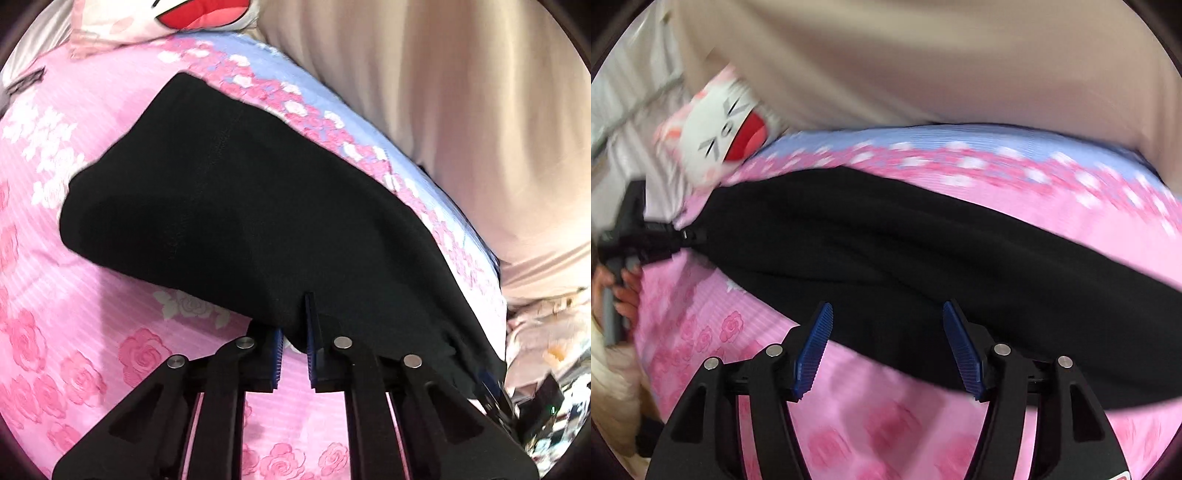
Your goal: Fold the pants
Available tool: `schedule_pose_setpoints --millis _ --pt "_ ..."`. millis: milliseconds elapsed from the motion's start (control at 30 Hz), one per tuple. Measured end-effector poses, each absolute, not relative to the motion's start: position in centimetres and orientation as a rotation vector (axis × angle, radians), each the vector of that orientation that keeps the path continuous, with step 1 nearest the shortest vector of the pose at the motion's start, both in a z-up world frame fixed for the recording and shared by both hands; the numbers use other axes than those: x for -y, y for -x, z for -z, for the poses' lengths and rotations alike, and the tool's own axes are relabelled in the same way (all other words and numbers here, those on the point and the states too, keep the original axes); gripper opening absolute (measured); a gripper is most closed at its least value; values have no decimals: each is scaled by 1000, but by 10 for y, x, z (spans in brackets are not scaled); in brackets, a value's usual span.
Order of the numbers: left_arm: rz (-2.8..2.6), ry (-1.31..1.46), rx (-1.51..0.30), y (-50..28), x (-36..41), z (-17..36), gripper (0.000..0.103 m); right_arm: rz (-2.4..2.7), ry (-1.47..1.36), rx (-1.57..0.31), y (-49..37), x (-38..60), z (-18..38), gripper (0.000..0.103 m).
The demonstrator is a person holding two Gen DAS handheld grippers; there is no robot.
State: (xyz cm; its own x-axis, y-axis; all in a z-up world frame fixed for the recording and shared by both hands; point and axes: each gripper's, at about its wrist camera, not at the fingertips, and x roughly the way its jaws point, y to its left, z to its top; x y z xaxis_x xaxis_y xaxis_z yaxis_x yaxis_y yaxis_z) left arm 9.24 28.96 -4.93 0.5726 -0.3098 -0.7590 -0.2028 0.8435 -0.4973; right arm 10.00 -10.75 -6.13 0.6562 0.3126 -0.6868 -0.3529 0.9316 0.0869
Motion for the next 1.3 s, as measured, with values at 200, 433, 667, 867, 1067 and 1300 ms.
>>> schedule_pose_setpoints --millis 200,433,667,867,1067,1300 --pt "84 540 -984 -96 -286 45 9 -423 258 -804 -132 52 83 53" --pt "62 459 -917 -97 -297 24 10 -539 104 -865 -123 63 54 4" --pt "-44 359 -973 -93 -314 39 14 -597 53 -973 -75 74 98 32" --pt "-145 424 -967 -69 -346 41 38 -567 -7 -858 -73 92 60 42" --pt "-317 275 -891 -50 -342 28 44 -525 6 -835 -178 65 34 42" --pt "-216 195 -869 -68 -308 24 59 -534 120 -943 -284 8 63 46"
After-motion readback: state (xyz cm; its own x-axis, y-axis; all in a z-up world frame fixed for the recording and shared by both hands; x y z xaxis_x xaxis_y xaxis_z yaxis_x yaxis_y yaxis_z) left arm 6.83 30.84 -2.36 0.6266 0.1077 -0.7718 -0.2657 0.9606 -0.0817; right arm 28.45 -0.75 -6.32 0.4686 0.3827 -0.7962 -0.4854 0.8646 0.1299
